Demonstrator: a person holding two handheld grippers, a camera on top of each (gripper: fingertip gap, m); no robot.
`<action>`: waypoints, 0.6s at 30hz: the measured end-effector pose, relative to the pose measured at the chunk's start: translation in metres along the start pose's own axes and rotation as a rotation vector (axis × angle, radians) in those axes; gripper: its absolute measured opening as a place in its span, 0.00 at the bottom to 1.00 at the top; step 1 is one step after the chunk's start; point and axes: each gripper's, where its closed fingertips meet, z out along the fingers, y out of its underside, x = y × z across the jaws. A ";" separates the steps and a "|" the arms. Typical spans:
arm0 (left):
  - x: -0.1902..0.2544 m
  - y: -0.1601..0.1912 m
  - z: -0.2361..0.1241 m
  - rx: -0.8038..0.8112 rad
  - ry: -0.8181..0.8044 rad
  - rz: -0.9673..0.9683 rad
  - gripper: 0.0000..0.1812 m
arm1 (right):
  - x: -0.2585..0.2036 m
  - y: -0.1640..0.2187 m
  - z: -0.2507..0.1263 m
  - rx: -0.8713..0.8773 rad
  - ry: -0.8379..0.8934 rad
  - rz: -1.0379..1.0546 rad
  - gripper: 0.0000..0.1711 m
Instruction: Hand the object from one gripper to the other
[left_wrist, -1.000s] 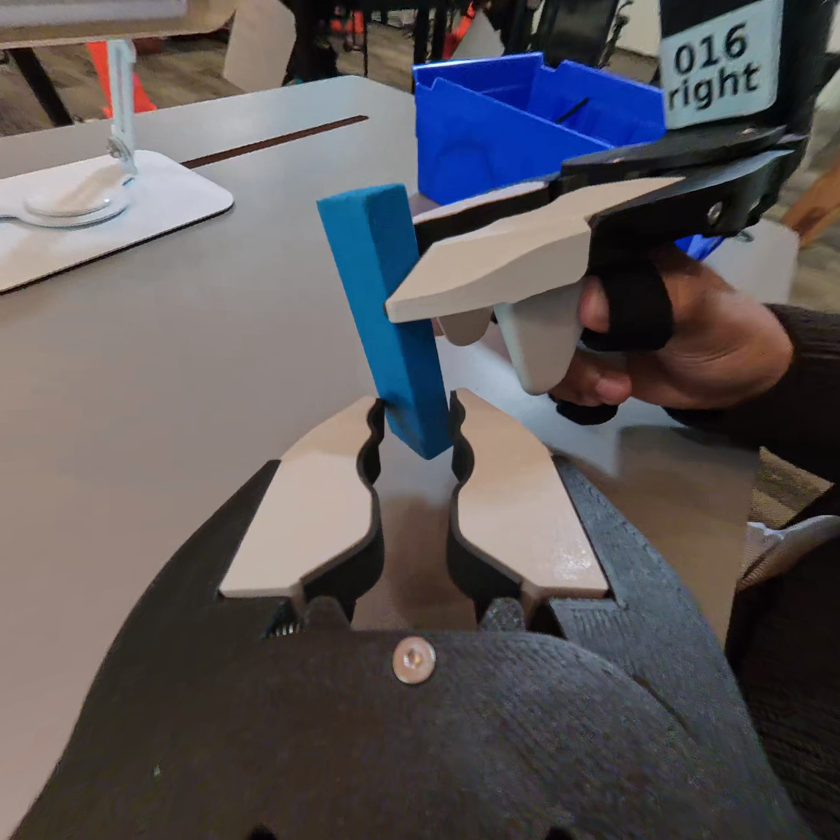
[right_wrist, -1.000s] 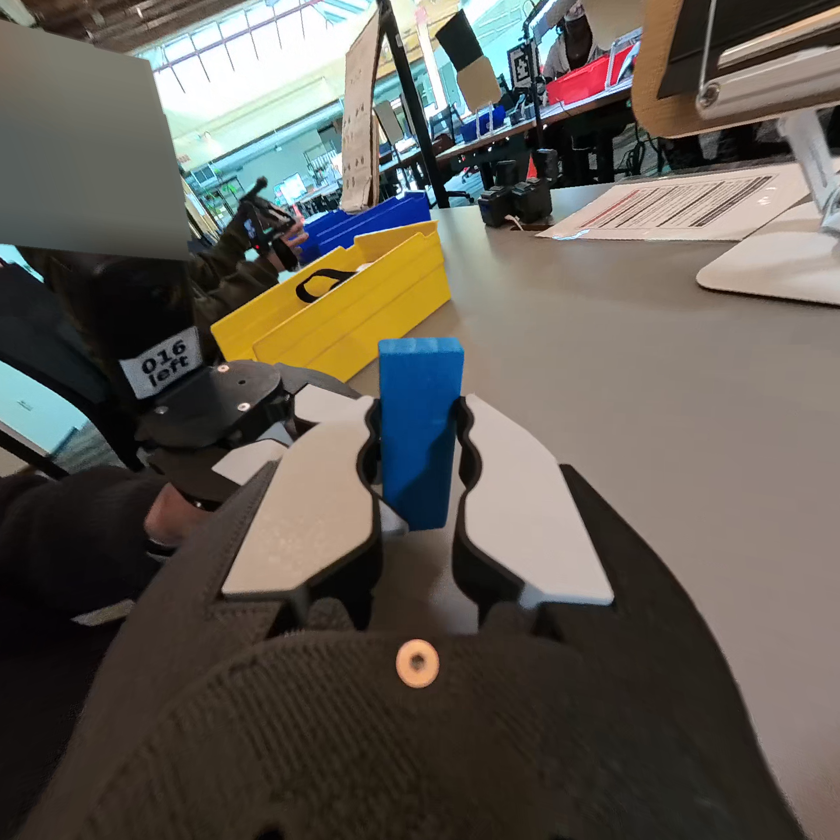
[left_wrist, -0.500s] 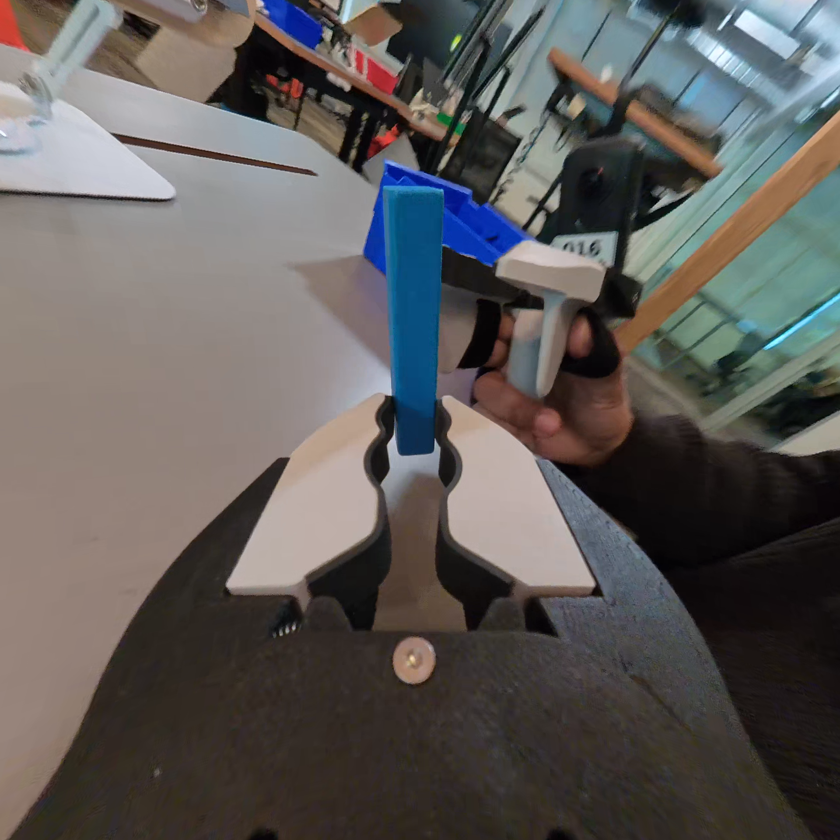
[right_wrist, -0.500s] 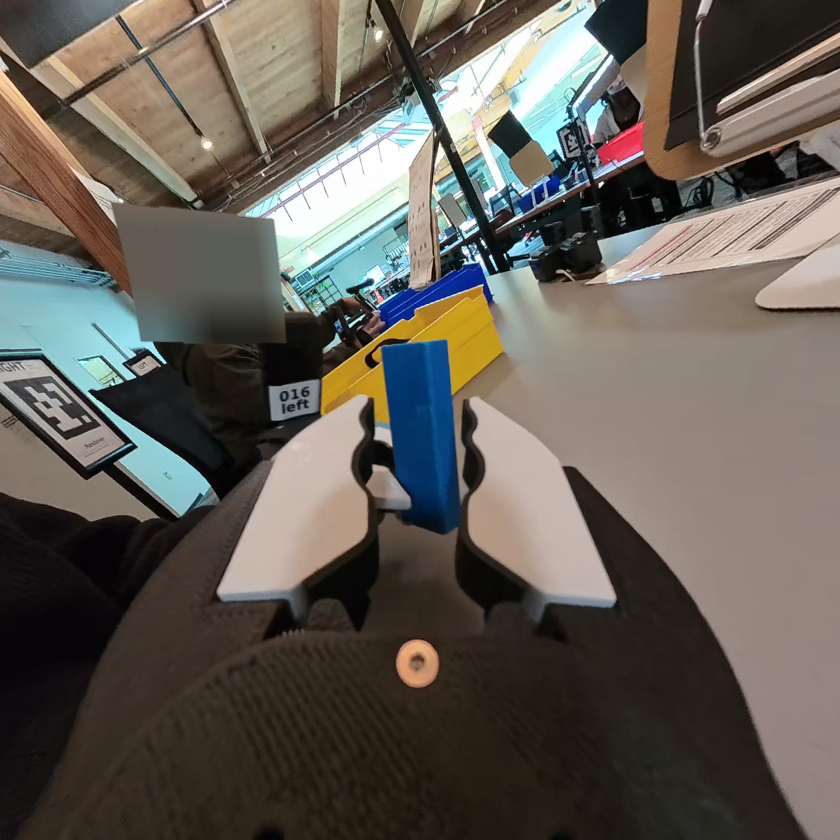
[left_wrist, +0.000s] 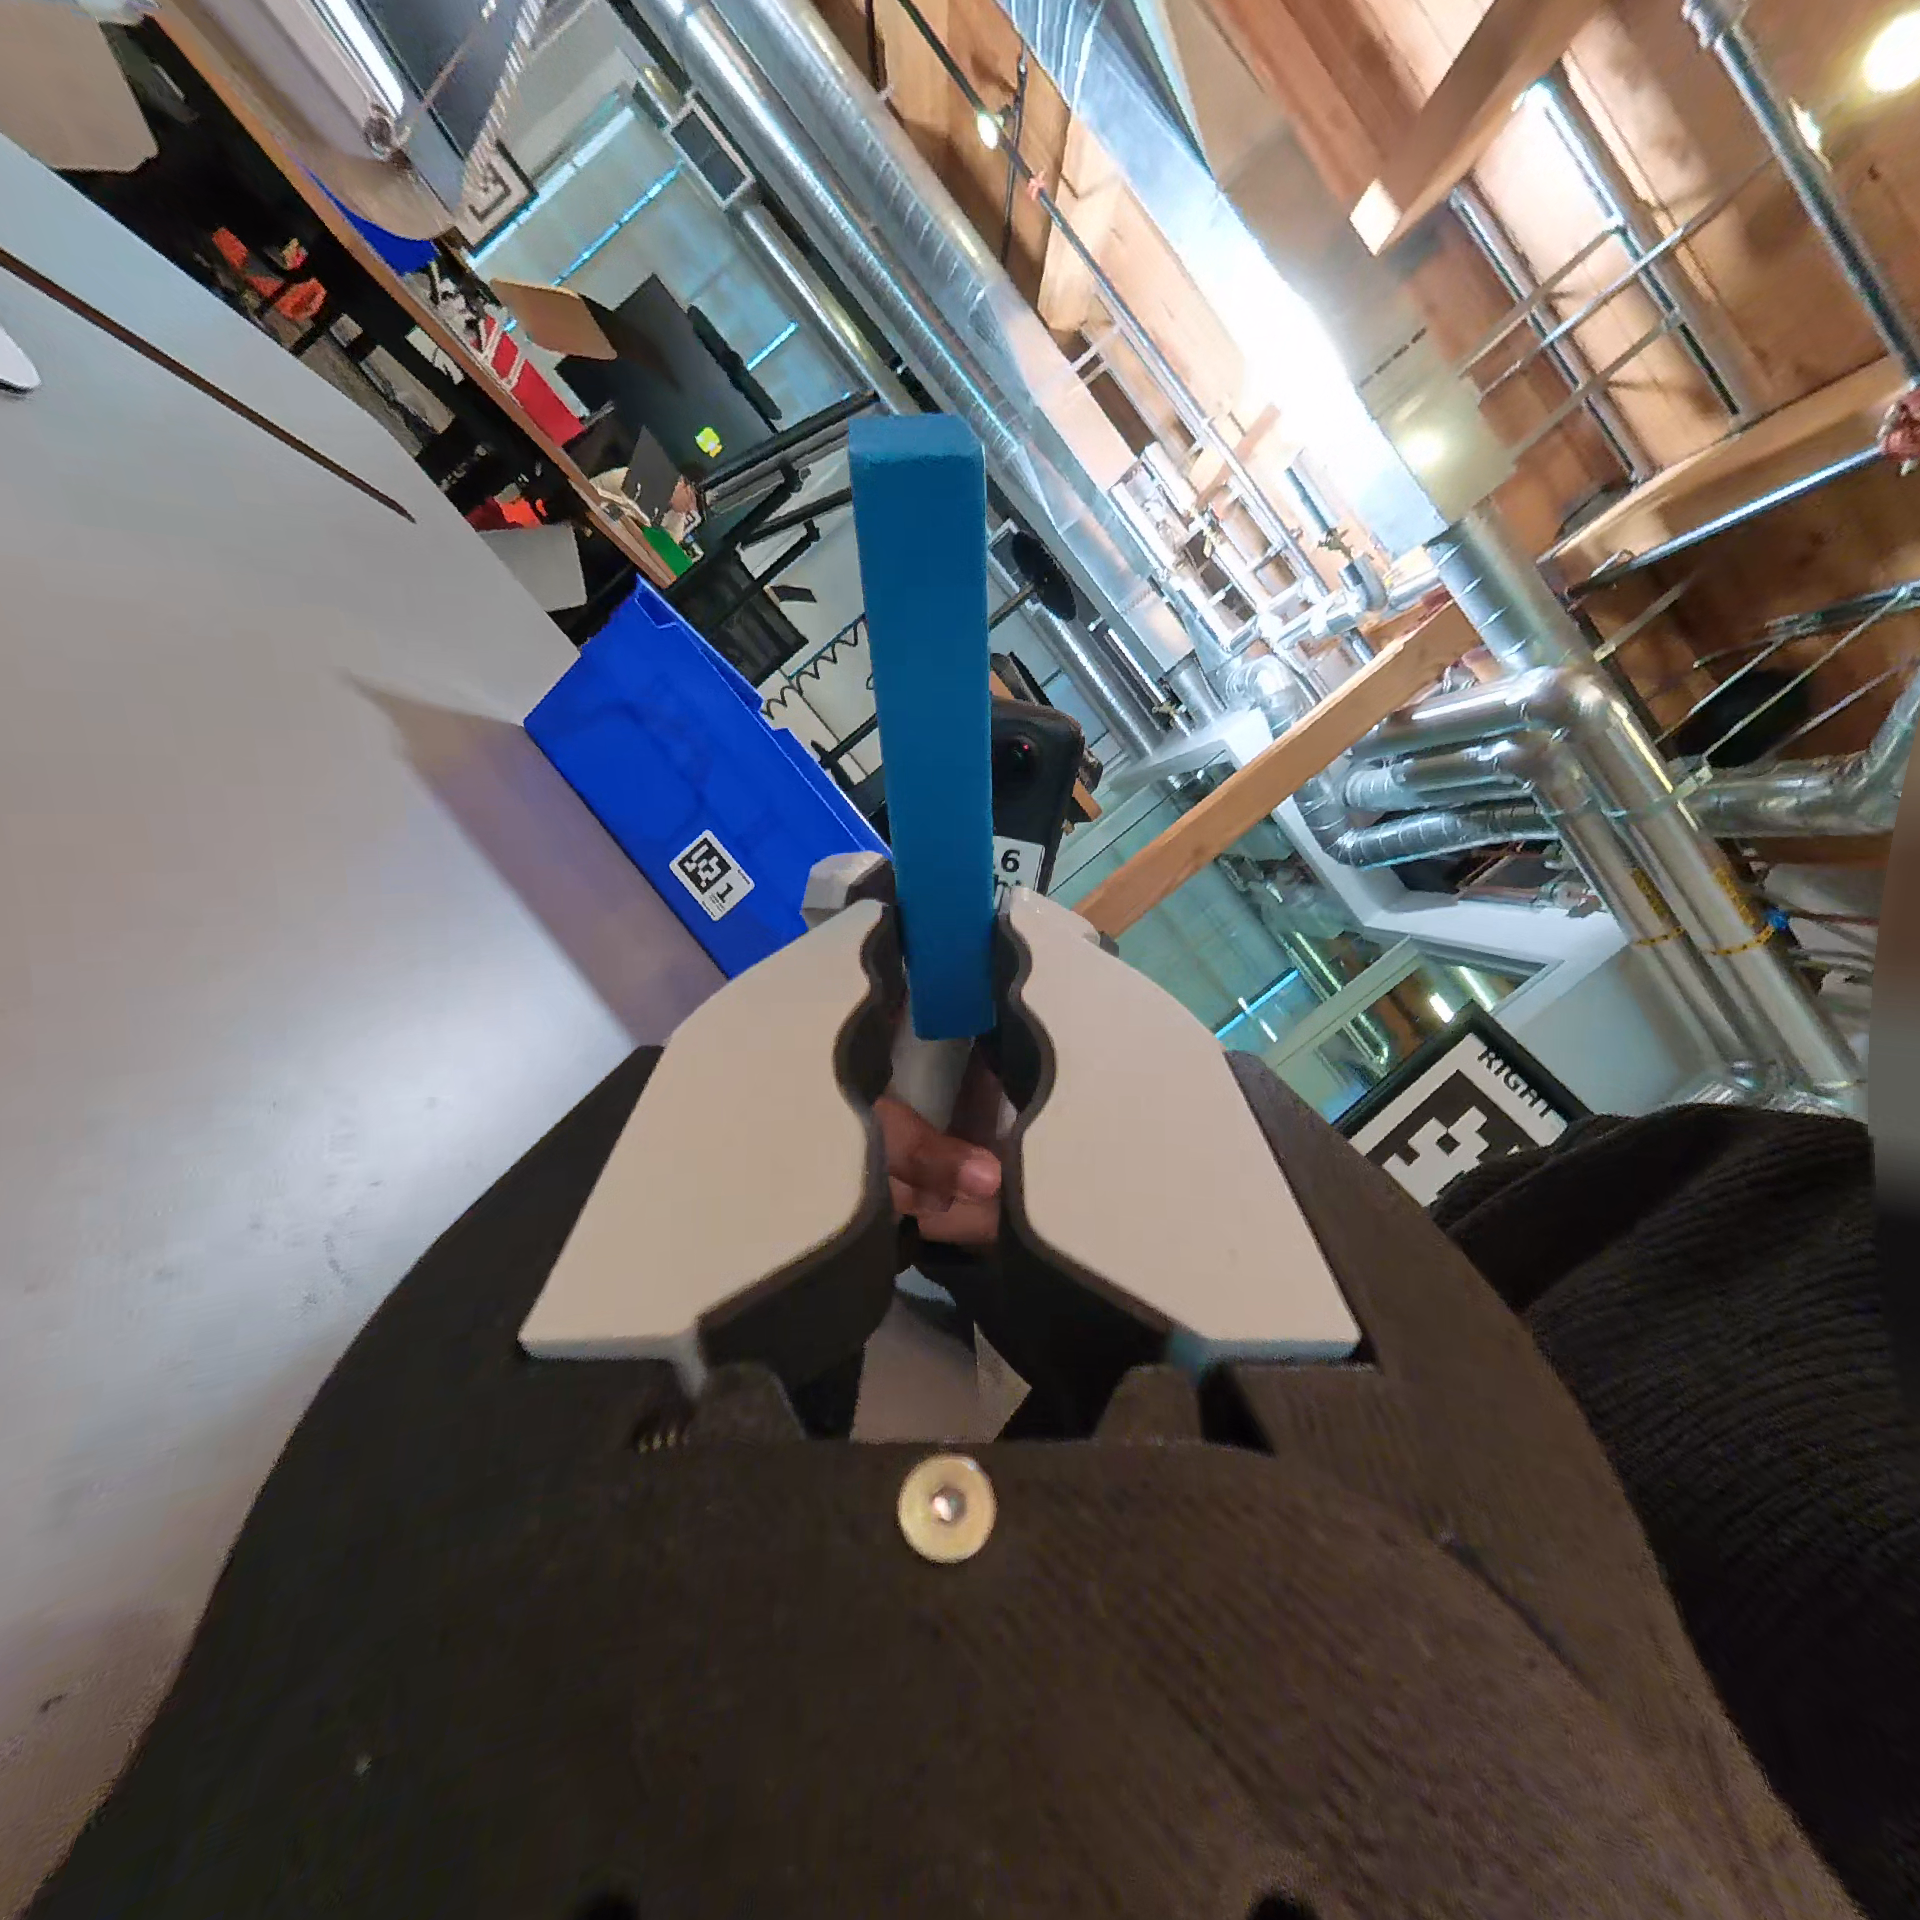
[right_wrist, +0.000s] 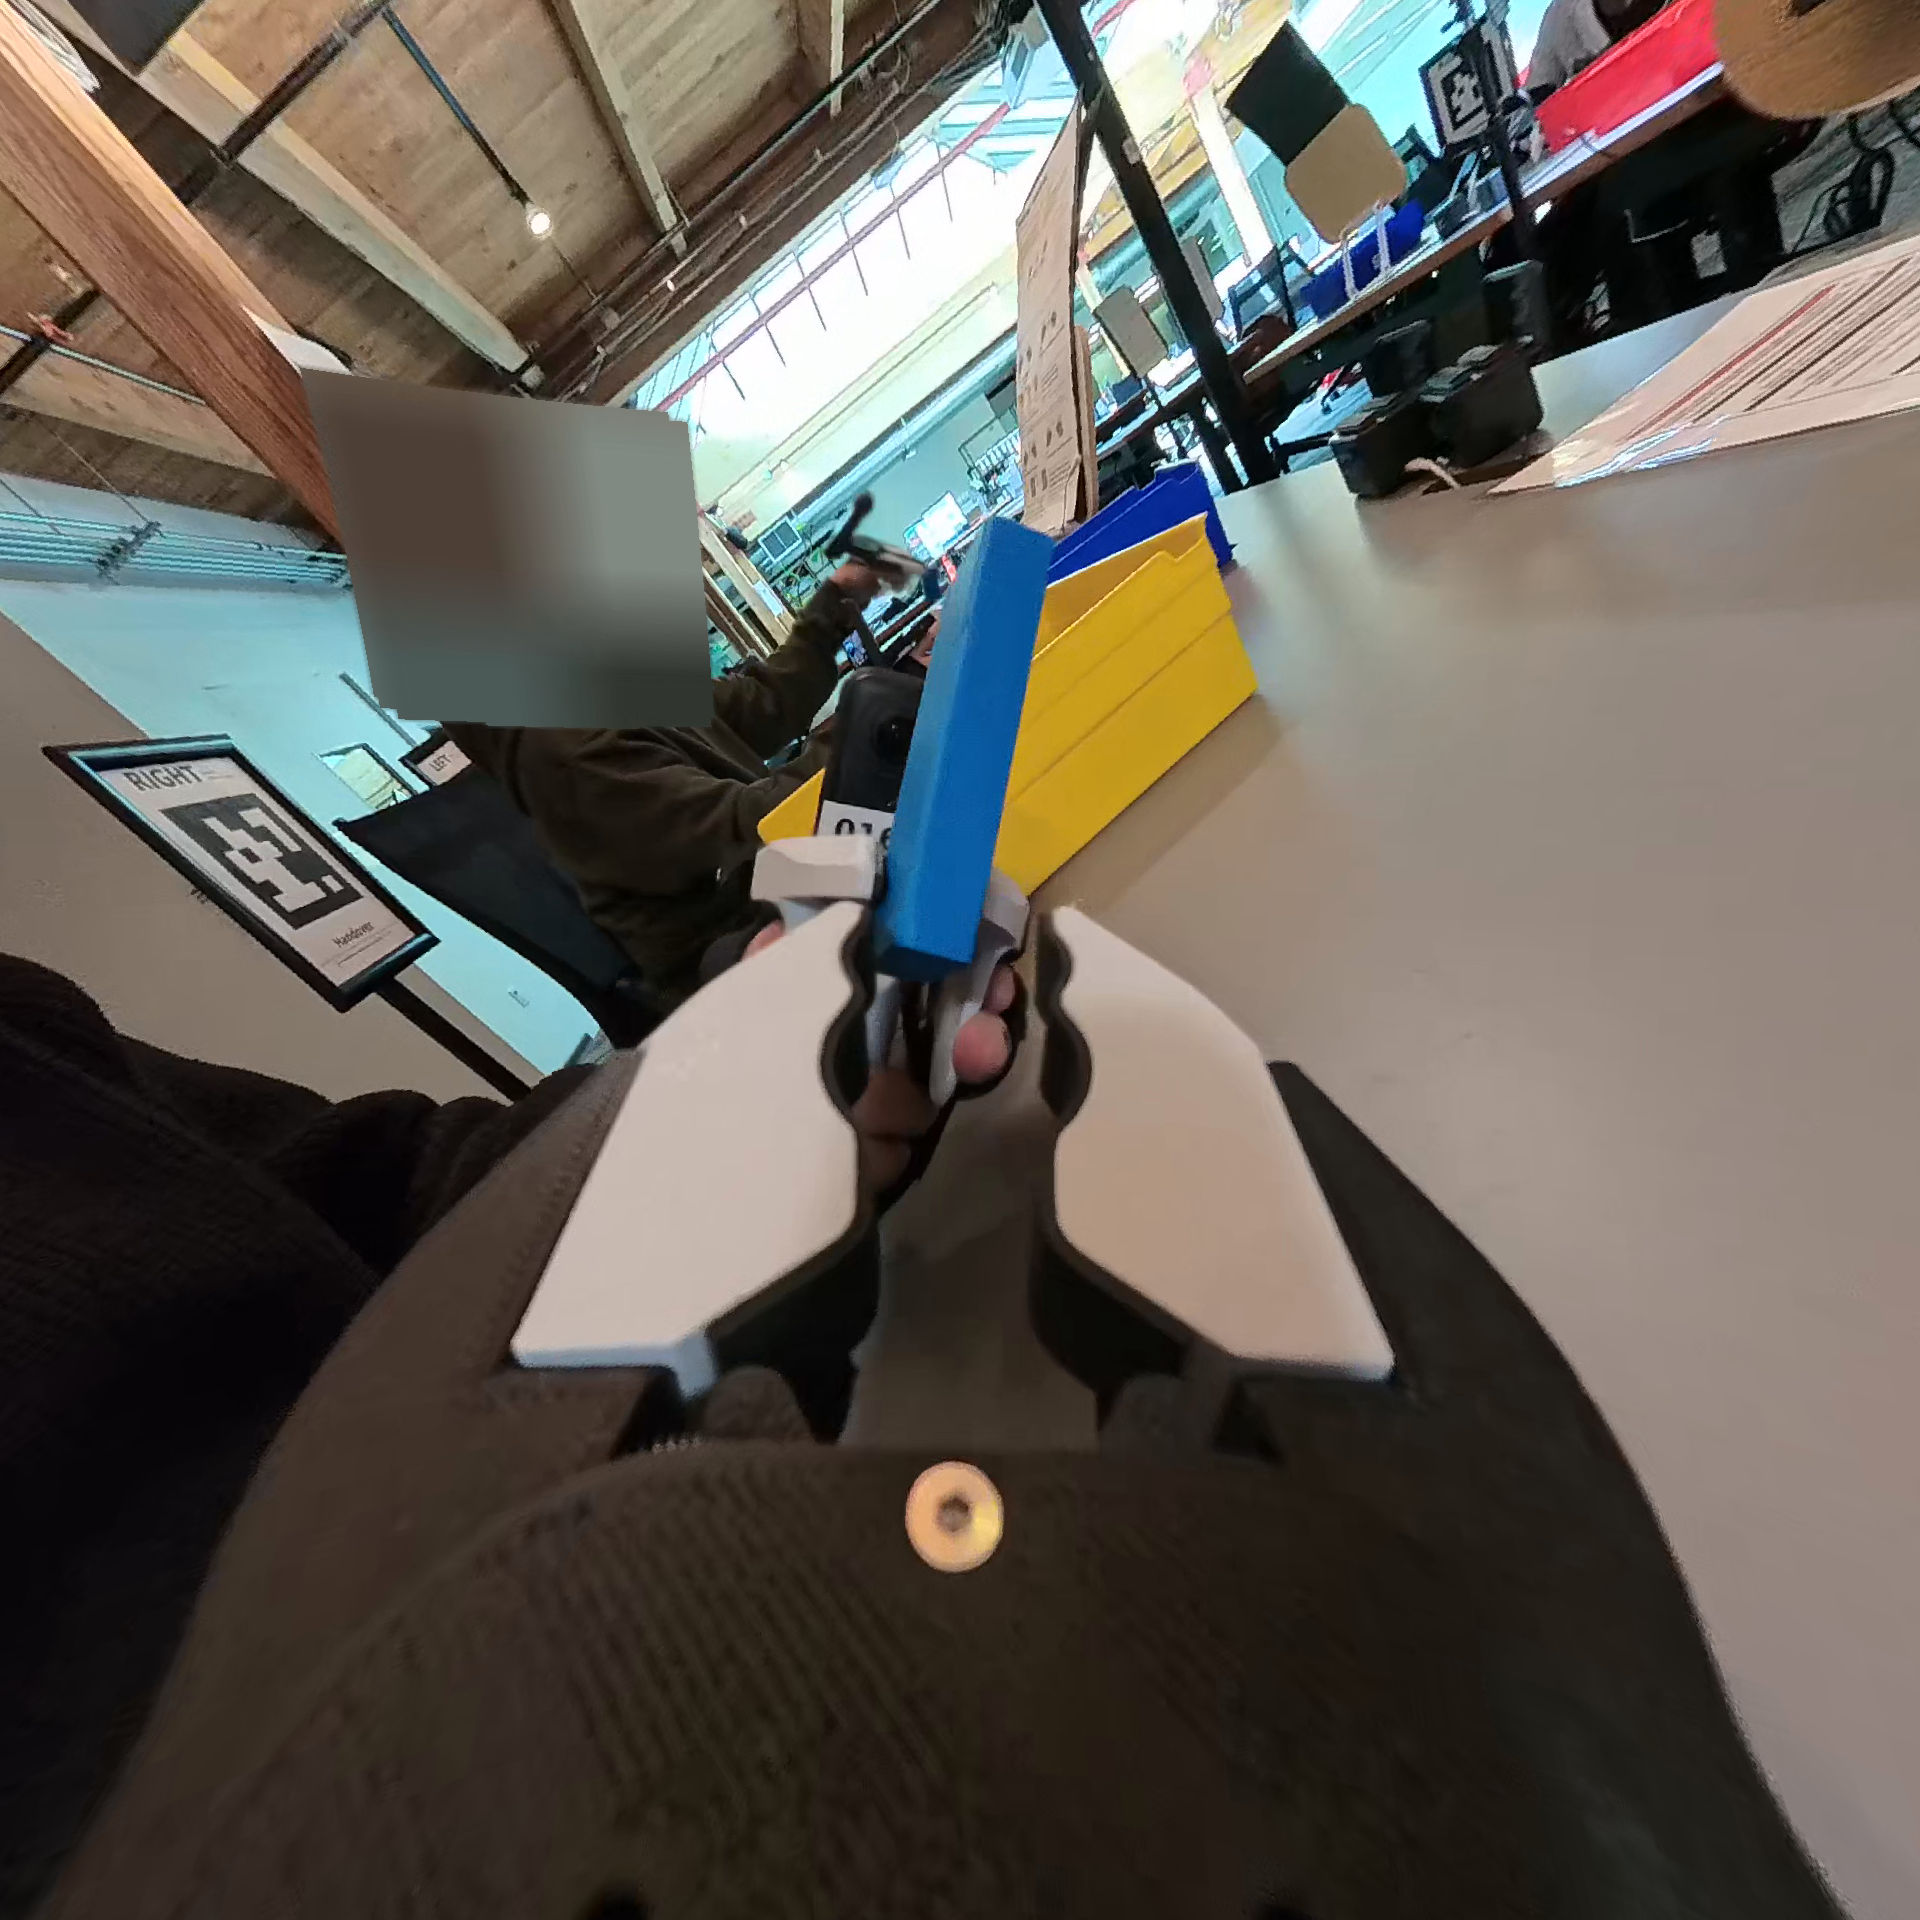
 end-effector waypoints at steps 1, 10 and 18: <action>0.000 0.002 0.001 -0.009 -0.005 0.008 0.09 | -0.001 0.001 0.000 -0.009 -0.003 -0.002 0.15; -0.007 0.004 0.004 -0.007 -0.072 0.073 0.10 | 0.001 0.001 -0.003 -0.011 -0.001 0.066 0.10; -0.026 -0.018 -0.010 0.101 -0.216 0.103 0.31 | 0.014 -0.020 -0.020 0.096 0.080 0.047 0.09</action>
